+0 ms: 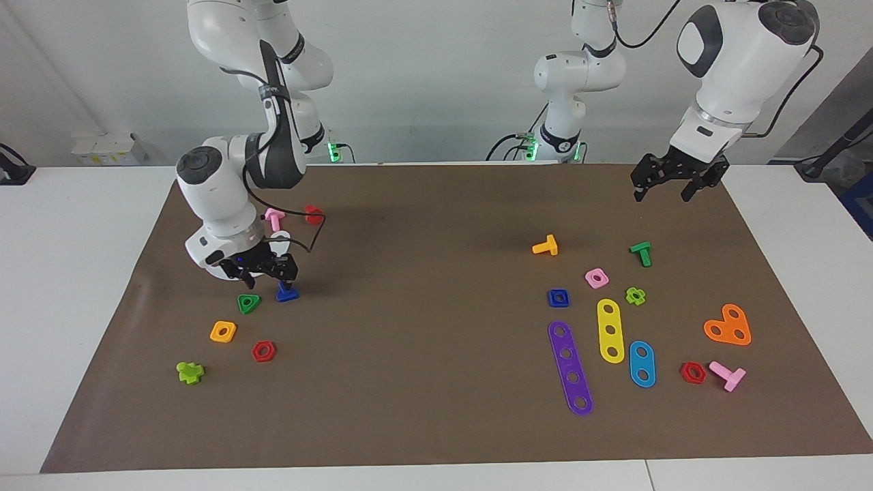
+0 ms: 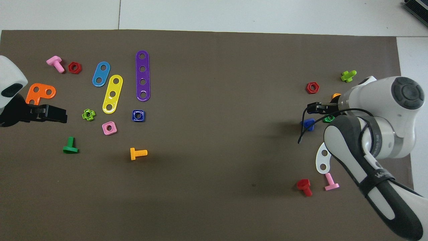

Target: Unscrew and place screws in storage area

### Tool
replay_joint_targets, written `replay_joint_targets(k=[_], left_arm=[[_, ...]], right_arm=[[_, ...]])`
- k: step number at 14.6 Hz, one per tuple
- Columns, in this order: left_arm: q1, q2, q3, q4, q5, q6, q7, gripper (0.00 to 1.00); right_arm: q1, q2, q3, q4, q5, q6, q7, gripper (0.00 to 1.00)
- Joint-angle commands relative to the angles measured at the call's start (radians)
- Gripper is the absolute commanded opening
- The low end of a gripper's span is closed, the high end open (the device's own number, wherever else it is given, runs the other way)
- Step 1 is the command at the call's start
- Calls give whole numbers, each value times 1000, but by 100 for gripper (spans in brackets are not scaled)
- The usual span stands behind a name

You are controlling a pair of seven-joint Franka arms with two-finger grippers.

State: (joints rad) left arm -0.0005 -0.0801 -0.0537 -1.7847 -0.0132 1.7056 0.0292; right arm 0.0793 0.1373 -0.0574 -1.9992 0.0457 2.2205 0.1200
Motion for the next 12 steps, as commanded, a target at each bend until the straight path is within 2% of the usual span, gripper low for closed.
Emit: replay_joint_targets(k=[1, 4, 9, 10, 12], left_arm=[[8, -1, -1, 28, -14, 3, 6, 100], [8, 20, -1, 73, -11, -14, 6, 100], [10, 36, -1, 83, -8, -27, 6, 100], [11, 49, -1, 105, -8, -44, 6, 100], [10, 82, -1, 143, -11, -67, 6, 100]], right_arm=[[-39, -47, 4, 106, 6, -132, 43, 100], [-61, -105, 5, 164, 6, -241, 50, 100], [-98, -139, 5, 406, 6, -621, 50, 100], [-99, -139, 5, 443, 3, -668, 50, 100], [-96, -148, 8, 447, -12, -683, 46, 100]])
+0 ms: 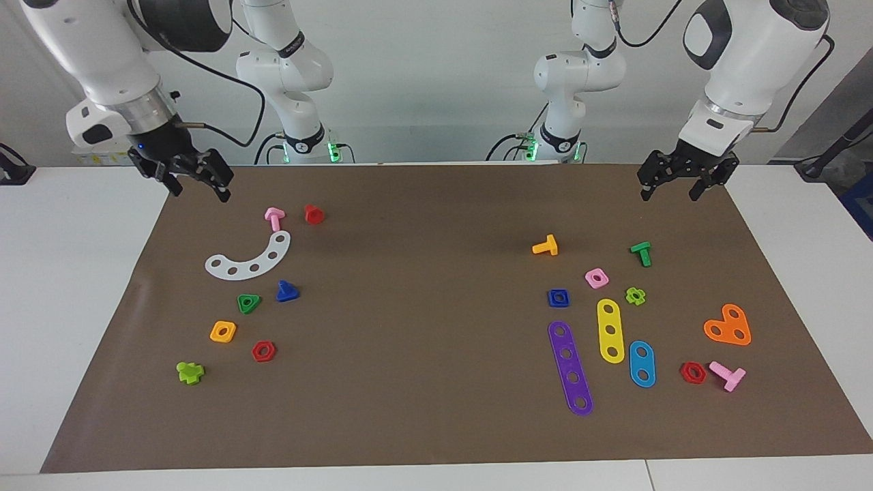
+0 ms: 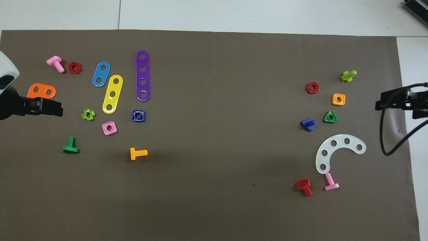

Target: Unscrew and place screws in storage area

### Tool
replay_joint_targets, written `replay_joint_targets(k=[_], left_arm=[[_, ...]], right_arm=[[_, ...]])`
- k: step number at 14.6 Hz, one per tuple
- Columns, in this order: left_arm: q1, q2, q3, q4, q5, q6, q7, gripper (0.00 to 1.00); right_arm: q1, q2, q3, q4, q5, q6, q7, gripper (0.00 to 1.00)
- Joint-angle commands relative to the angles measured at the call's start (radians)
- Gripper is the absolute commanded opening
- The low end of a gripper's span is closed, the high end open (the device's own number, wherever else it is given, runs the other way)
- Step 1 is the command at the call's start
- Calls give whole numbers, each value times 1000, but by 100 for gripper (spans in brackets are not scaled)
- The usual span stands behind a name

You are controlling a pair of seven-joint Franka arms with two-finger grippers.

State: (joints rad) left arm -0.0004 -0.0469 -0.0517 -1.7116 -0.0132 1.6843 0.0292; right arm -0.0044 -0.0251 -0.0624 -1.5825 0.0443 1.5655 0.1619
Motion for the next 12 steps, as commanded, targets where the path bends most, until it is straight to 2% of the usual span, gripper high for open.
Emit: replay_joint_targets(k=[1, 4, 7, 12], left_arm=[[10, 45, -2, 67, -10, -51, 5, 100], [8, 38, -4, 49, -10, -40, 2, 100], [10, 35, -2, 43, -10, -35, 3, 100], [10, 33, -2, 43, -10, -37, 2, 100]], right_arm=[[-3, -7, 18, 0, -26, -16, 8, 100], [6, -41, 23, -79, -40, 45, 8, 100], [7, -39, 29, -70, -78, 33, -8, 100], [6, -39, 33, -68, -61, 21, -1, 100]])
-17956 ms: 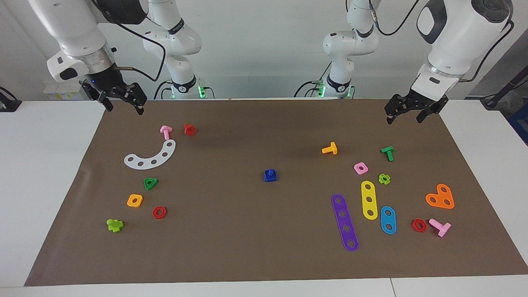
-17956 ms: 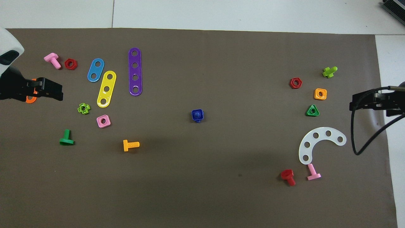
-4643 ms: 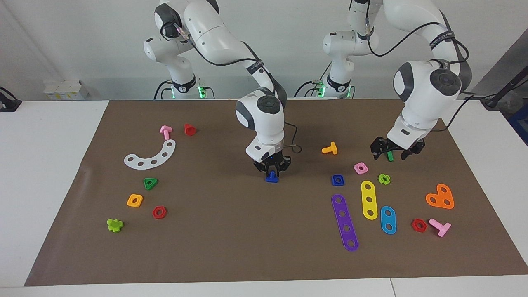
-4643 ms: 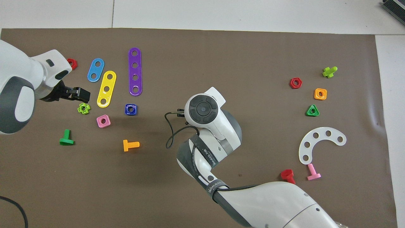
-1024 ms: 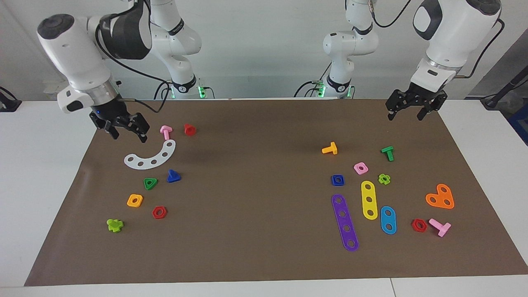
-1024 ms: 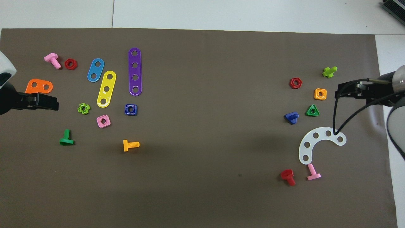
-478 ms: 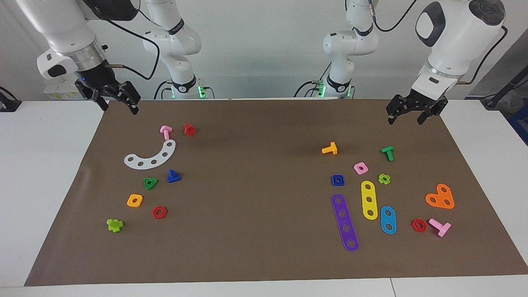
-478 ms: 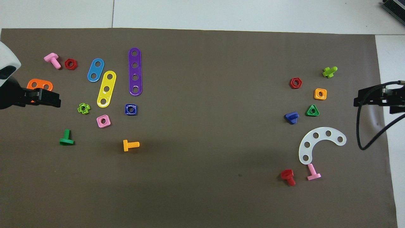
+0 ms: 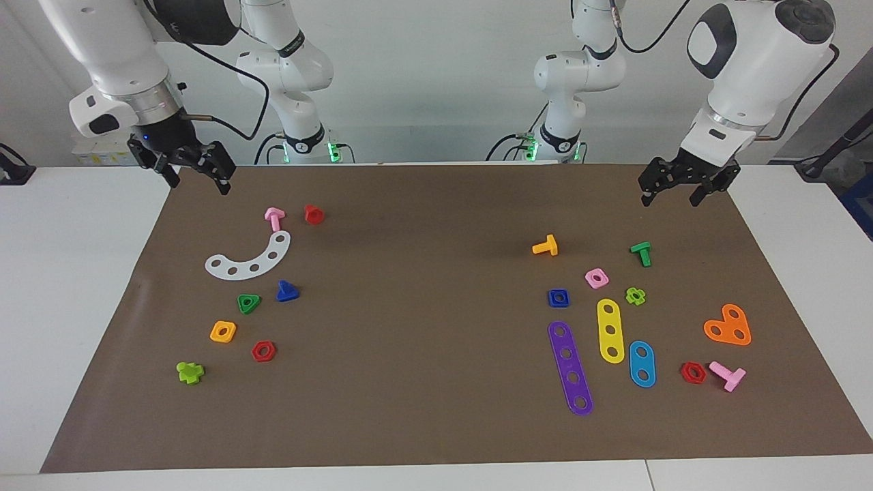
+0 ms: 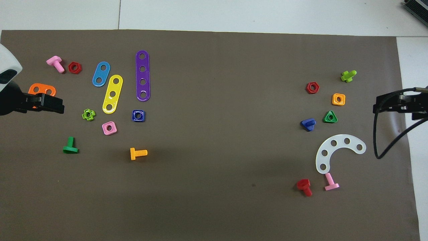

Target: Unscrew and place screws in storage area

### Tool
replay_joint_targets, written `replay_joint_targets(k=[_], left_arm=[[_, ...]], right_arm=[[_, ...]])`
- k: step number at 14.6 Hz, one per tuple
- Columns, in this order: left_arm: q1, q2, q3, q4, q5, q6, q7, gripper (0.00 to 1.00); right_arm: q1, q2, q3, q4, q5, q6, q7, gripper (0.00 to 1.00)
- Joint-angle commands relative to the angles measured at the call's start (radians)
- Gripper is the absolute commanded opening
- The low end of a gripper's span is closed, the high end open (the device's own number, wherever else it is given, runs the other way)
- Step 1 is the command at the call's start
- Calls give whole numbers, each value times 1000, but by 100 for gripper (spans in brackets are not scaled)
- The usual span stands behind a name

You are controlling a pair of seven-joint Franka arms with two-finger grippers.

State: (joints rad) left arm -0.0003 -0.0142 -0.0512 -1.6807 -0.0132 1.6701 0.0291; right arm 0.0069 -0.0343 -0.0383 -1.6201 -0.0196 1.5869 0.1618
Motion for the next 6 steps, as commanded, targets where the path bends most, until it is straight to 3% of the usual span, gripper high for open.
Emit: replay_joint_targets(k=[1, 6], left_arm=[[10, 0, -2, 12, -10, -21, 2, 100], [10, 0, -2, 12, -10, -21, 0, 100]], right_arm=[[-5, -27, 9, -24, 4, -11, 2, 100], [-5, -30, 9, -26, 4, -13, 8, 100]])
